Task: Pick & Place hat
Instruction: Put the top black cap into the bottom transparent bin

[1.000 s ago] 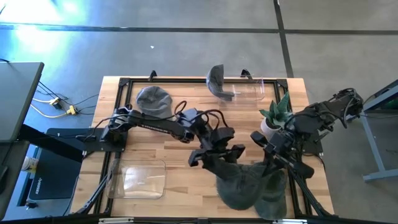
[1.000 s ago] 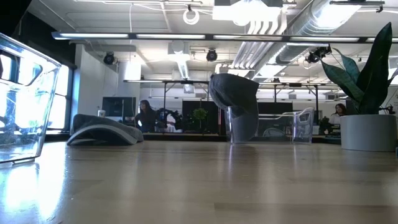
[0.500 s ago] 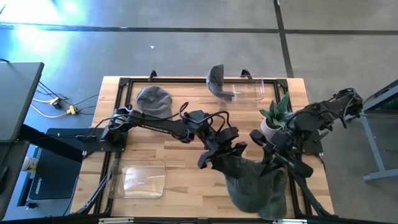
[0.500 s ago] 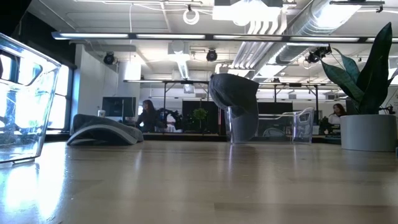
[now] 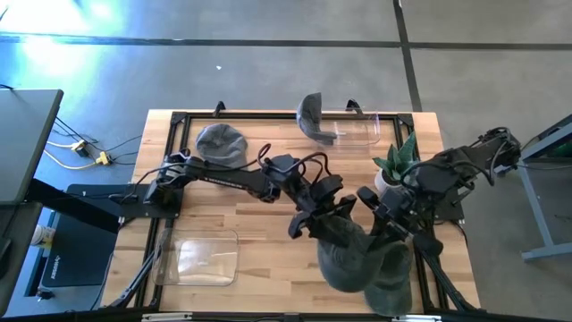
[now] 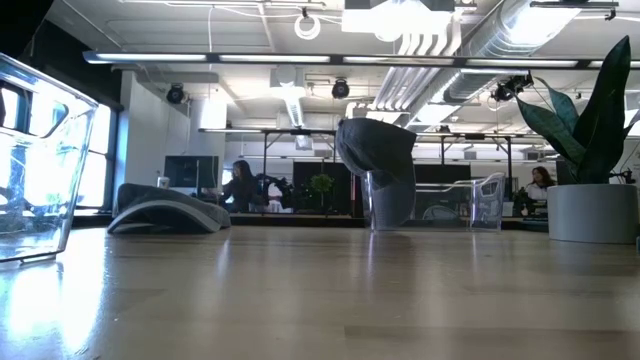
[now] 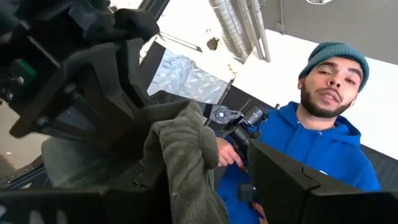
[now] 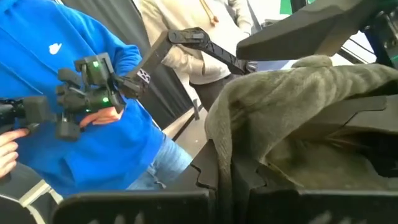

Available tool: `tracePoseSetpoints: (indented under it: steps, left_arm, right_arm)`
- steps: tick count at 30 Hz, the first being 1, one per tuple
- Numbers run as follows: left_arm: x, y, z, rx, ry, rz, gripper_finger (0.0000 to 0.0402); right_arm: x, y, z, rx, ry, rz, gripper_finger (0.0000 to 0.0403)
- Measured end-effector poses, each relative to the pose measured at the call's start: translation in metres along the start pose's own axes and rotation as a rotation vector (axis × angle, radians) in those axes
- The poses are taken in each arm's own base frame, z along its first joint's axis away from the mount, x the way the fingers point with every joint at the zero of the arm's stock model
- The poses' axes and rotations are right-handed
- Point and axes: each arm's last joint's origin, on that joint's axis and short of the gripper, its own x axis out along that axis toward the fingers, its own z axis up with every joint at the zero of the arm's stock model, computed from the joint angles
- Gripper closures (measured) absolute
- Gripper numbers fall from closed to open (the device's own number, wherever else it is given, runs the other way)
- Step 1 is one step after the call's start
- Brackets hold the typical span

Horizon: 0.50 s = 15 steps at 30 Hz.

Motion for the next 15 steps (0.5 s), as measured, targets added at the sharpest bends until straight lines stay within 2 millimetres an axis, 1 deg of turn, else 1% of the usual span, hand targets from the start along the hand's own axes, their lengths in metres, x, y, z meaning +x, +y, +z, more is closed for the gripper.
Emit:
tracePoseSetpoints:
  steps: [8, 11, 15]
  left_arm:
    - [-0.0003, -0.0002, 0.0003, 0.003, 0.003, -0.007, 0.0223]
    - [-0.0003, -0.0007, -0.0002, 0.004, 0.024, -0.025, 0.0242]
    - [-0.0003, -0.0019, -0.0004, 0.018, 0.043, -0.052, 0.0282]
  right_arm:
    - [-0.0001, 0.0, -0.0002, -0.007, 0.002, 0.001, 0.0392]
    - [-0.0001, 0.0007, -0.0004, -0.008, 0.011, 0.024, 0.0396]
    - [-0.0001, 0.0036, 0.0029, -0.023, -0.01, 0.086, 0.0398]
